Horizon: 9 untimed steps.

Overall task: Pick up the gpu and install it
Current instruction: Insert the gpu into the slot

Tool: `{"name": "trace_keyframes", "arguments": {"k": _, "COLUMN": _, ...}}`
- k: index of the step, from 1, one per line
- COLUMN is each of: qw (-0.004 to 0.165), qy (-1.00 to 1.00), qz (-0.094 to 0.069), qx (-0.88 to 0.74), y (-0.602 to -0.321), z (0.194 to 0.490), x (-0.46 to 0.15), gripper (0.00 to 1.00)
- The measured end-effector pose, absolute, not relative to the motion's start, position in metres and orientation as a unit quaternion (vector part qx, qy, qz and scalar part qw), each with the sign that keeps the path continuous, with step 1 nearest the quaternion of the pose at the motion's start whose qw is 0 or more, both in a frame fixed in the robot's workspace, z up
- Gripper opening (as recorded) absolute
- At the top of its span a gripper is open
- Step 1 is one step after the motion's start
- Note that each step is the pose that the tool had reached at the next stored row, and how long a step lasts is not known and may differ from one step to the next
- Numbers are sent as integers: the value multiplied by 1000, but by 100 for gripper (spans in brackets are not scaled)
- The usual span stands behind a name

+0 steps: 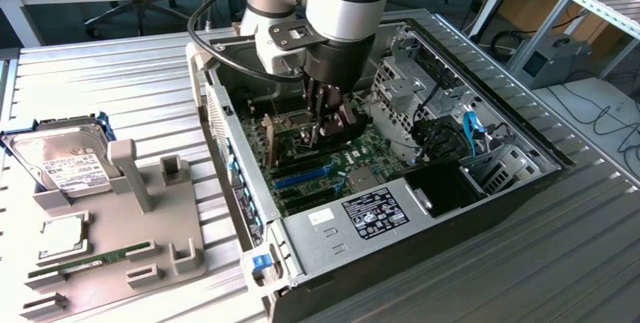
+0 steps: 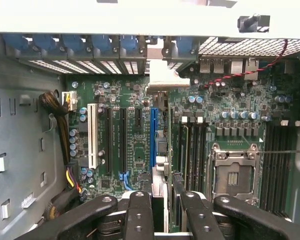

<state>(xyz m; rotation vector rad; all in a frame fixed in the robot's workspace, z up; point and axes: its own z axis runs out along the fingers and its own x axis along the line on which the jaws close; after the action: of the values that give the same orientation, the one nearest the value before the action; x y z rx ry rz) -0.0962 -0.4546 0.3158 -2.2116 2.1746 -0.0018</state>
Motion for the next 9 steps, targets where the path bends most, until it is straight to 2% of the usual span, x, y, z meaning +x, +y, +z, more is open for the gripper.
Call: {"name": "trace_keyframes", "arguments": {"k": 9, "qw": 20, "qy": 701, "qz": -1, "qx": -713, "y": -455, "z": 313, "x": -99, "gripper": 27}}
